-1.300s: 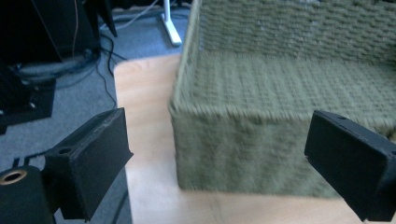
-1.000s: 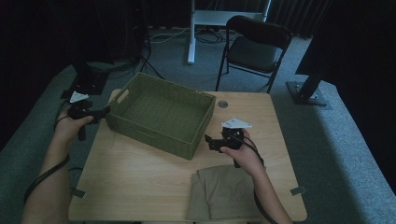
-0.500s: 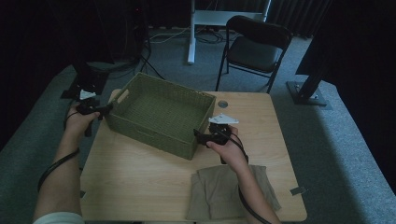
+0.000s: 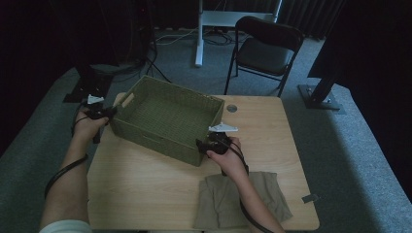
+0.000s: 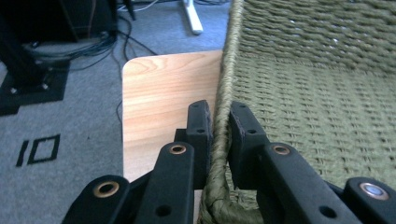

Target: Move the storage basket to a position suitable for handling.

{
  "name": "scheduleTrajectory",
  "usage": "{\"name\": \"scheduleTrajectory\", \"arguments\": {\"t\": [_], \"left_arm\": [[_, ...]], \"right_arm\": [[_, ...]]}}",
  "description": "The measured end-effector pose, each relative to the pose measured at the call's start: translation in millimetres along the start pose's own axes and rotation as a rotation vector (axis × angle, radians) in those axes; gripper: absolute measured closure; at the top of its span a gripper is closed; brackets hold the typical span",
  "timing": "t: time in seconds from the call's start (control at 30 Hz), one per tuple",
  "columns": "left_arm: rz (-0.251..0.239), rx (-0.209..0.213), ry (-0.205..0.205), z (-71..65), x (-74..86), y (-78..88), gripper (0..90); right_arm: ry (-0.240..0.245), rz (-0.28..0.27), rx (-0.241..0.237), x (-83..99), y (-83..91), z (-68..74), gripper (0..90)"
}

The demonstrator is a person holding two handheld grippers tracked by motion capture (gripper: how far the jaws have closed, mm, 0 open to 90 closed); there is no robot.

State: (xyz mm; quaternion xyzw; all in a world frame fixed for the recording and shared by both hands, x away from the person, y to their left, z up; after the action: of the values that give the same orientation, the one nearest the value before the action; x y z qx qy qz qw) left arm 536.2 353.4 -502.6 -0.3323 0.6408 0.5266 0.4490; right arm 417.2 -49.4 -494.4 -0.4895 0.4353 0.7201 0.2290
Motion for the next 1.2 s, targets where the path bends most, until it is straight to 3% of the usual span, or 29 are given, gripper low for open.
{"name": "scheduleTrajectory", "arguments": {"t": [0.03, 0.13, 0.3, 0.47, 0.7, 0.9, 1.0, 1.2], "left_arm": [[0.0, 0.0, 0.0, 0.0, 0.0, 0.0, 81.7], [0.011, -0.017, 0.005, -2.1, 0.9, 2.5, 81.9], [0.027, -0.027, 0.011, -5.7, 2.3, 6.4, 82.6], [0.022, -0.039, 0.059, -15.6, 7.6, 17.0, 83.5], [0.012, -0.036, 0.086, -23.7, 12.5, 26.5, 84.6], [0.028, -0.064, 0.074, -33.6, 16.1, 36.2, 85.1], [0.02, -0.083, 0.099, -41.2, 20.2, 44.0, 85.2], [0.015, -0.077, 0.119, -50.0, 25.0, 54.5, 85.3]], "right_arm": [[0.0, 0.0, 0.0, 0.0, 0.0, 0.0, 37.1], [-0.012, 0.013, -0.014, -0.8, 1.0, 1.7, 48.0], [0.0, 0.014, 0.002, -1.2, 1.5, -0.5, 49.6], [-0.026, 0.024, 0.024, -2.3, 3.3, -12.0, 54.4], [-0.014, 0.033, 0.053, -3.9, 2.7, -22.2, 56.8], [-0.03, 0.053, 0.05, -4.6, 2.1, -31.0, 59.3], [-0.006, 0.063, 0.077, -6.2, 0.3, -37.3, 62.1], [-0.029, 0.07, 0.105, -7.8, 0.3, -45.3, 66.7]]}}
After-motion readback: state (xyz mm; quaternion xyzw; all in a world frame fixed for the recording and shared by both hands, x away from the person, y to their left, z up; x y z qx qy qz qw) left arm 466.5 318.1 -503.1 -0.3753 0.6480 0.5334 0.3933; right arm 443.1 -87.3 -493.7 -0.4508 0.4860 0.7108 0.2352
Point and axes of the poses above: each handheld gripper's, and its own axes: y roughly backward along the jaws, x roughly out of its underside, z roughly to its left, the point moved 6 cm from there along -y, roughly forward along the jaws, and after that the axes turned 12 degrees about -z, right-handed, at the moved point
